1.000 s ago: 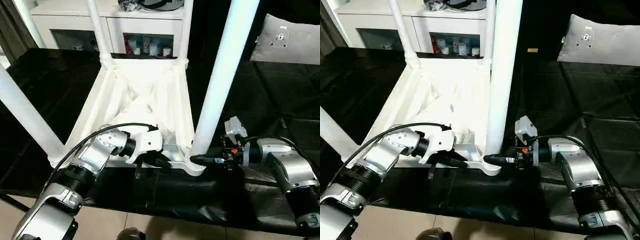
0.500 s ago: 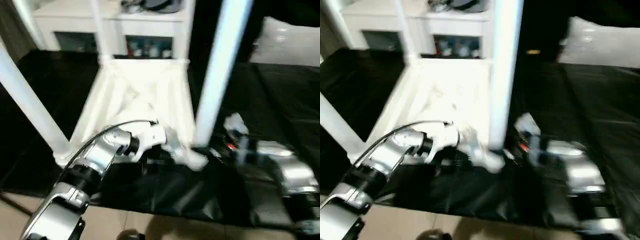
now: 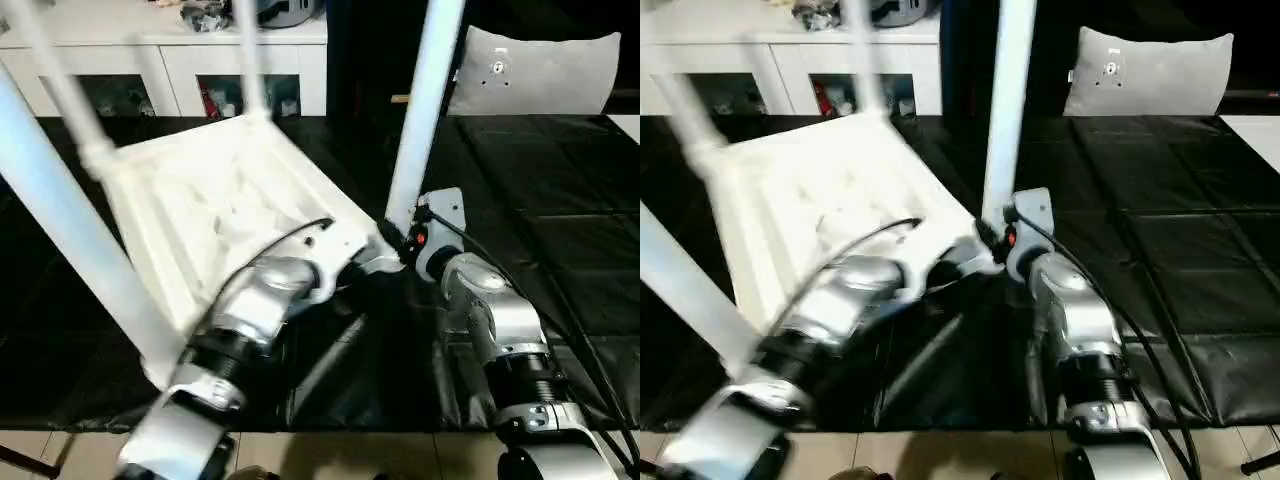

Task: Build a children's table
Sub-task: Rotate leg to tighten

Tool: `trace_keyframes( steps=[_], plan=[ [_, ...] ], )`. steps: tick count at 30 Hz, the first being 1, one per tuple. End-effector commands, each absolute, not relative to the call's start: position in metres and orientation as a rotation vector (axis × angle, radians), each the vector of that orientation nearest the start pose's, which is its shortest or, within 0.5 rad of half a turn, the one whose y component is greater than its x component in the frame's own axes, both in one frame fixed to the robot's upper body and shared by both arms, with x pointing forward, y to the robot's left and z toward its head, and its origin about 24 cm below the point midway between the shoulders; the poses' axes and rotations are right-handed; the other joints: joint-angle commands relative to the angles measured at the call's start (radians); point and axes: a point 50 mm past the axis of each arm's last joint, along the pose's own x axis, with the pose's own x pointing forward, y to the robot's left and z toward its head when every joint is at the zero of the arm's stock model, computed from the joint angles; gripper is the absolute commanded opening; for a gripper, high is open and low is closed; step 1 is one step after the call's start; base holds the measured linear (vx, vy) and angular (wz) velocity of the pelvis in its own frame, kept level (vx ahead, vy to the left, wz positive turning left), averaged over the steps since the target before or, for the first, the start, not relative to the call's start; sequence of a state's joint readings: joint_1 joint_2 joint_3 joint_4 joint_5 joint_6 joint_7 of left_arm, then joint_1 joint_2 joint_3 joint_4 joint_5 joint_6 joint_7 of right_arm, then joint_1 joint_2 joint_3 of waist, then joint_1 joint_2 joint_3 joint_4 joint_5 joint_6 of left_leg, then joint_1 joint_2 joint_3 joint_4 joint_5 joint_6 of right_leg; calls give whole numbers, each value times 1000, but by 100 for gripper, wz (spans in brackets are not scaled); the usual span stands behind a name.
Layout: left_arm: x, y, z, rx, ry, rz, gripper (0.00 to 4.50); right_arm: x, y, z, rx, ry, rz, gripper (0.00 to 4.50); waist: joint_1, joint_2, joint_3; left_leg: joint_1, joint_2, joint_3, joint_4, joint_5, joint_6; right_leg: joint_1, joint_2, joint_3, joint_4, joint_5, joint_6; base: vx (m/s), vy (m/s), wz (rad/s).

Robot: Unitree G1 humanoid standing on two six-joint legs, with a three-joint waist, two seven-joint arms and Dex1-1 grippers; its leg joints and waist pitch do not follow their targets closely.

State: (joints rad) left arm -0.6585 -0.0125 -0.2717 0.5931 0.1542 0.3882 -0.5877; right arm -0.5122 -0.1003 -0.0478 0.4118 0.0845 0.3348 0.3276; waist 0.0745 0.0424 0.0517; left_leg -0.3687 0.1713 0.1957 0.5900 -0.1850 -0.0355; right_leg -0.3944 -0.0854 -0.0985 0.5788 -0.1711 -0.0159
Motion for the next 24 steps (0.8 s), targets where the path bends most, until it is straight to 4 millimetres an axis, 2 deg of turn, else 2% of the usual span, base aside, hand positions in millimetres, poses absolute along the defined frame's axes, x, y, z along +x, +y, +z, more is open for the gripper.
trace_keyframes(
  steps=[1,2,4,7,9,12,13,15,18,20,22,23,24],
  plan=[
    [330,13,65,340,349,-918,0,328,-105,36,48,367,480,267,8,-16,-63,8,59,-35,-74,-208,48,42,-83,56,-77,-285,-162,0,0,0],
    [330,13,65,340,352,-910,0,329,-104,38,64,354,477,268,12,-16,-65,8,59,-33,-71,-190,58,44,-86,57,-74,-258,-174,0,0,0],
    [331,16,64,344,350,-901,0,329,-106,40,100,339,471,301,16,-18,-68,6,59,-33,-70,-160,71,49,-86,56,-69,-225,-183,26,-10,1],
    [332,20,63,347,342,-892,0,328,-112,42,129,318,484,315,21,-16,-66,7,59,-32,-71,-168,75,47,-86,54,-75,-268,-175,0,0,0],
    [329,24,61,354,341,-924,0,326,-122,45,116,291,519,346,22,-14,-65,10,62,-33,-73,-193,69,45,-85,53,-79,-295,-162,0,0,0],
    [326,29,57,363,344,-967,0,324,-132,47,73,263,566,361,23,-13,-67,9,64,-33,-73,-195,66,46,-83,55,-75,-260,-169,0,0,0],
    [325,32,55,373,349,-996,0,322,-139,49,50,254,603,377,23,-12,-68,6,62,-34,-72,-182,70,49,-84,54,-71,-239,-176,0,0,0],
    [322,36,54,388,348,-1033,0,319,-146,51,28,250,646,399,26,-14,-70,6,63,-33,-69,-170,80,51,-86,54,-68,-220,-181,0,0,0],
    [317,46,48,404,363,-1101,0,312,-166,54,-48,256,740,413,30,-11,-71,5,63,-31,-65,-152,97,50,-84,54,-64,-190,-198,0,0,0],
    [315,56,45,429,380,-1135,0,308,-178,57,-90,256,809,442,33,-14,-67,8,64,-30,-66,-184,94,50,-85,53,-71,-248,-191,0,0,0],
    [313,60,43,447,384,-1163,0,306,-183,60,-101,249,846,448,36,-12,-66,9,65,-31,-67,-200,90,48,-85,52,-75,-290,-178,0,0,0],
    [313,63,43,466,381,-1191,0,306,-187,63,-117,236,867,448,37,-16,-65,9,66,-32,-69,-206,87,47,-84,52,-76,-310,-172,0,0,0],
    [311,67,43,495,368,-1241,0,306,-193,68,-147,214,885,448,38,-15,-65,10,66,-33,-69,-212,85,46,-86,52,-78,-323,-167,0,0,0]
  ],
)
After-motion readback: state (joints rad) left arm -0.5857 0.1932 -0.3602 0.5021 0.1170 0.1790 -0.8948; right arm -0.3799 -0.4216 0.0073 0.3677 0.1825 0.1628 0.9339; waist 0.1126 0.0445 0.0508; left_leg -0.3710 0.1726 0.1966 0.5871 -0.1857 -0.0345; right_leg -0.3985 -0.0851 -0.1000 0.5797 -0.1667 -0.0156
